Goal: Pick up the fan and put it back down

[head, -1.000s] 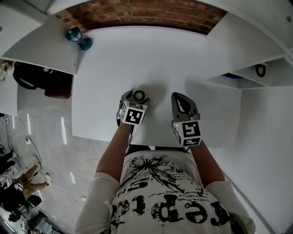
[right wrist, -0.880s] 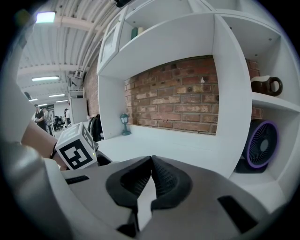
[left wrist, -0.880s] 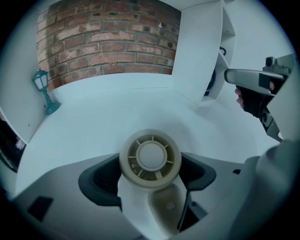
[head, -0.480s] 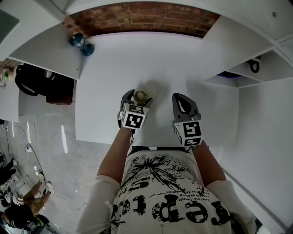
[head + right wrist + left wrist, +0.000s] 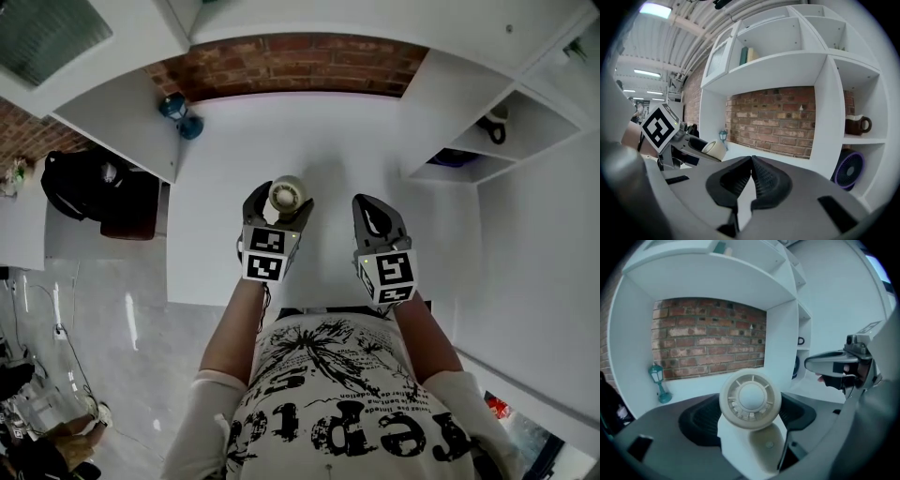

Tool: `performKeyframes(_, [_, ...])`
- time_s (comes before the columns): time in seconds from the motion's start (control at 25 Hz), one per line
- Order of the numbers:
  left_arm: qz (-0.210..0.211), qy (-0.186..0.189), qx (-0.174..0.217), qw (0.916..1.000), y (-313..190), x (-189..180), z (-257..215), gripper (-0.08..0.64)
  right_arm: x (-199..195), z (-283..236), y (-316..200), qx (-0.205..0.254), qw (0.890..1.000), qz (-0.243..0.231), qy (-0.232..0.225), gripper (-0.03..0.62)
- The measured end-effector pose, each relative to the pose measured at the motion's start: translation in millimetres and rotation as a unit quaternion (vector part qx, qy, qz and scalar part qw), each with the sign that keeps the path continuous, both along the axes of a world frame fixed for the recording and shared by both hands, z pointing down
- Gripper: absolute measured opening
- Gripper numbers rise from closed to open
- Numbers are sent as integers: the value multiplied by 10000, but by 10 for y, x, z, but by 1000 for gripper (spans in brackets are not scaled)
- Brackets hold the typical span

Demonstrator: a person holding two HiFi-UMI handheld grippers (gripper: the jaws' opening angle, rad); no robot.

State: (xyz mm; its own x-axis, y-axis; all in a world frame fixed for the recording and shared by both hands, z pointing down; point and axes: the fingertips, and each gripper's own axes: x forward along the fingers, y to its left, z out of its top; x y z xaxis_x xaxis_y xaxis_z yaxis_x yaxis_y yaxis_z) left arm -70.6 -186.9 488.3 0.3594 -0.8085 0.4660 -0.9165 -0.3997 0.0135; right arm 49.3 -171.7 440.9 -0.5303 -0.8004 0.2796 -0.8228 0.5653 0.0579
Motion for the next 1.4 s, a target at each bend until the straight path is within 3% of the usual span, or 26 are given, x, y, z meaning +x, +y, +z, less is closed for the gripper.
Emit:
performKeyframes(0.44, [232, 146, 1218, 9922, 465, -302, -1080, 380, -47, -688, 338, 720, 9969, 268, -167, 15])
performKeyframes(0.88, [407, 530, 2484, 9664, 1020, -566, -2009, 380, -123, -1237, 663, 1227, 9914, 326, -305, 15])
performKeyframes(1.12, [441, 630, 2681, 9603, 1141, -613, -2112, 380, -149, -1356, 749, 1382, 9895, 281, -320, 15])
performKeyframes(1.4, [462, 566, 2618, 9624, 1087, -584, -2057, 379, -151, -1330, 710, 1378, 9895, 267, -351, 15])
